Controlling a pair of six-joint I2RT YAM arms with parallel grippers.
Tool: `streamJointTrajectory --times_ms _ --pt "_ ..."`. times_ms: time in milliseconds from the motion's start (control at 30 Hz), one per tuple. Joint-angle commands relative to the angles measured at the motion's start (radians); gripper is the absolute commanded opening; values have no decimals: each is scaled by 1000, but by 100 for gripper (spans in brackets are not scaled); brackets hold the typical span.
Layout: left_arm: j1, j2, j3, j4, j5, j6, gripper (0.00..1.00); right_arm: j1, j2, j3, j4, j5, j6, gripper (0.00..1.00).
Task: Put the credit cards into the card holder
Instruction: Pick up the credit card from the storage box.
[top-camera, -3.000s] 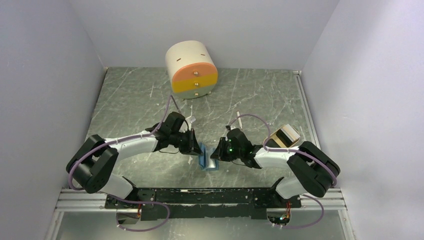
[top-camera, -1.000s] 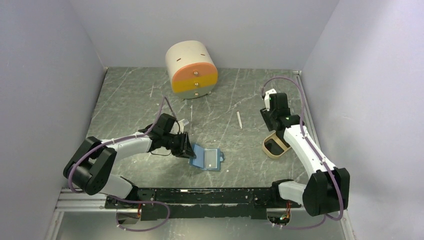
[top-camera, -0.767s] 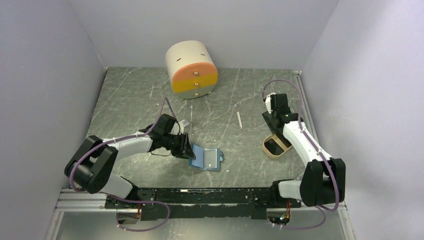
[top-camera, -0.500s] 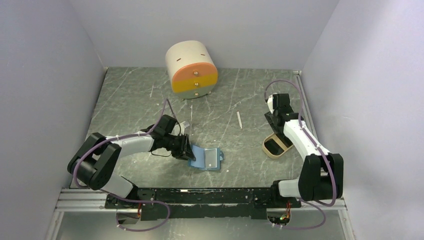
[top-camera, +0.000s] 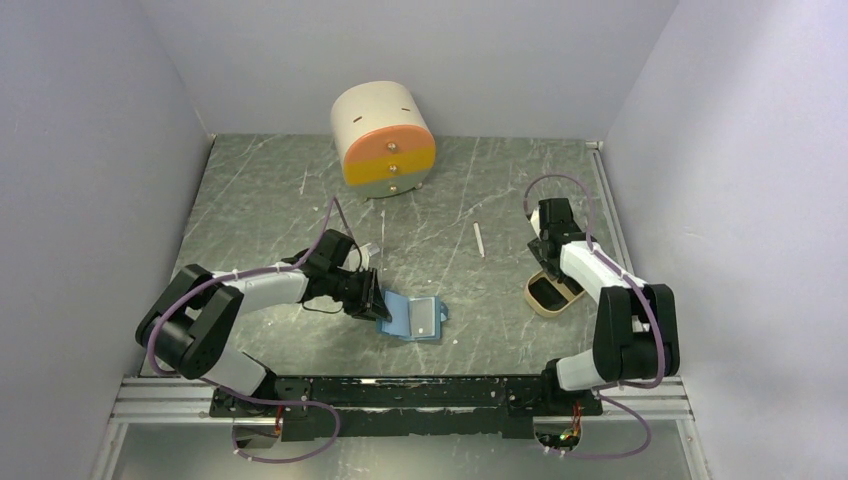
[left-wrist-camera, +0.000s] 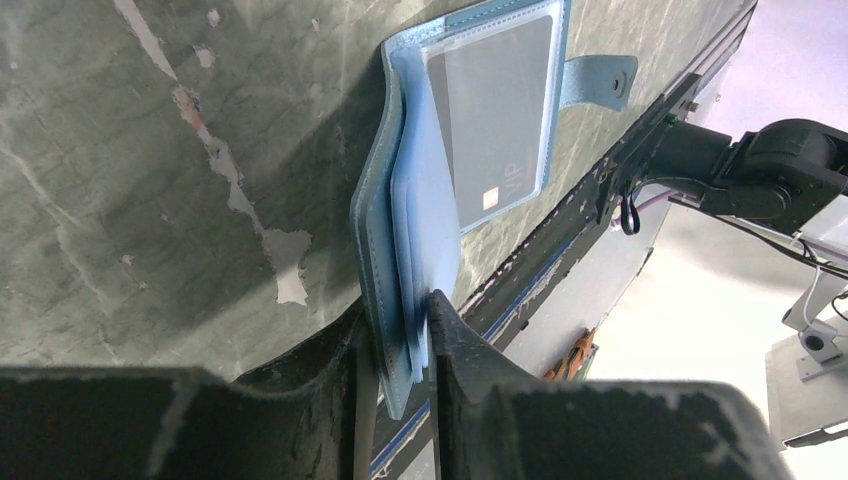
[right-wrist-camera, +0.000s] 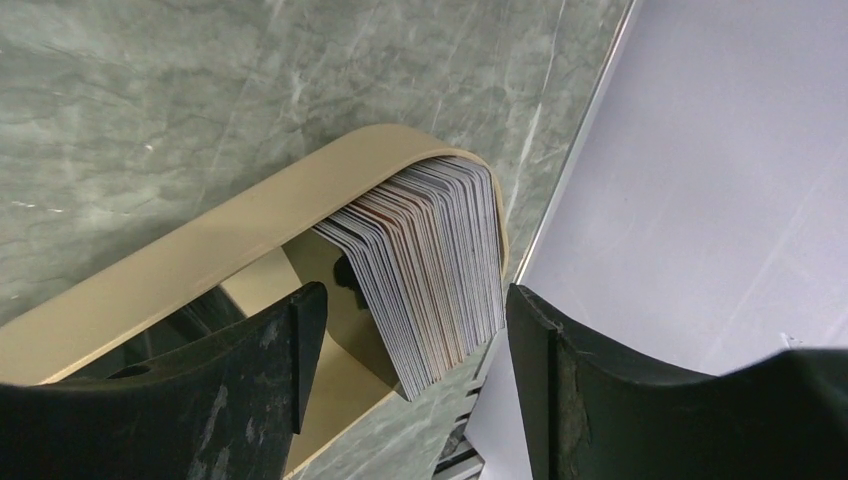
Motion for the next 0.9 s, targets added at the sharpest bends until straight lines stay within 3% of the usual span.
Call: streamJointTrajectory --times_ms 0,333,867 --pt "9 9 24 8 36 17 27 -15 28 -9 55 63 -17 69" --pt "11 9 23 7 31 18 27 -25 17 11 69 78 -14 61" --pt "11 -8 7 15 23 7 26 -24 -16 46 39 70 3 29"
